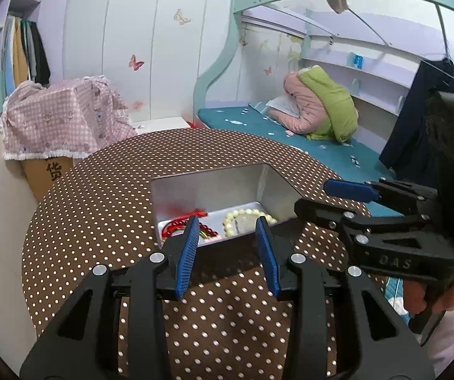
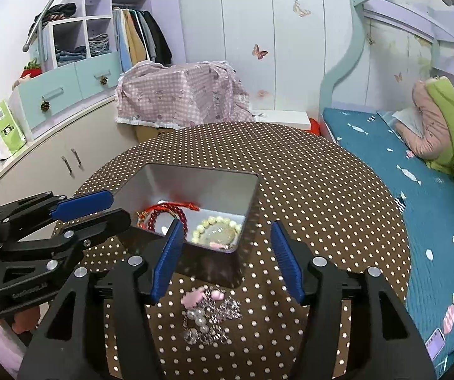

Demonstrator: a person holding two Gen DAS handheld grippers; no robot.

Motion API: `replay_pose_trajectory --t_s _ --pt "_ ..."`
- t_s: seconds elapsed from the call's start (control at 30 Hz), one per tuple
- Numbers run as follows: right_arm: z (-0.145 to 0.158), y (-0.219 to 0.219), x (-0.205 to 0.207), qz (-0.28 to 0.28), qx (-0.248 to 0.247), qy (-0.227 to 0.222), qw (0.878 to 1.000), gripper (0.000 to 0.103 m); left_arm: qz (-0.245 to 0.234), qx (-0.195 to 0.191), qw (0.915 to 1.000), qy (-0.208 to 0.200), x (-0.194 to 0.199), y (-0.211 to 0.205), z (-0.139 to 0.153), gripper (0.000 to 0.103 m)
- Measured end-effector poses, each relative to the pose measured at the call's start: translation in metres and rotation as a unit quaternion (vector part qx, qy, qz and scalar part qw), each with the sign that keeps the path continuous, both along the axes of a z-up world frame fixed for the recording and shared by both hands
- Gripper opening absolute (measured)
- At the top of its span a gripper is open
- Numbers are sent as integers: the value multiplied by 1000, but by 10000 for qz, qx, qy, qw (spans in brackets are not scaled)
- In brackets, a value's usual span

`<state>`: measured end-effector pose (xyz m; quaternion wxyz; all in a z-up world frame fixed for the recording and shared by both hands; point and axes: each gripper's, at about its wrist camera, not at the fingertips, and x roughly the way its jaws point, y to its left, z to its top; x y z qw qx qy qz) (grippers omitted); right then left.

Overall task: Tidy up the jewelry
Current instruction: 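Lower both held pieces into the tin box and open both grippers, then move both grippers to the white bunny charm and the silver pearl chain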

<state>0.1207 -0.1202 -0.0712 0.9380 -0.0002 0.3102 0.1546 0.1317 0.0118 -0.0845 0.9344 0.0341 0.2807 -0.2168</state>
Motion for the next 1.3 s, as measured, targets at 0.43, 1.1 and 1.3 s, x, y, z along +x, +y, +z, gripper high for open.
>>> replay_pose_trajectory --t_s 0.43,1.1,1.3 --pt "-13 -38 -20 -577 117 153 9981 61 -348 469 9966 585 -1 -41 -39 38" --pt "-35 -44 -19 -578 93 437 9973 63 -156 837 9911 1018 18 -55 -64 37" --pt "-35 -41 -20 -512 74 433 9977 63 -182 813 9915 995 17 -50 -65 12"
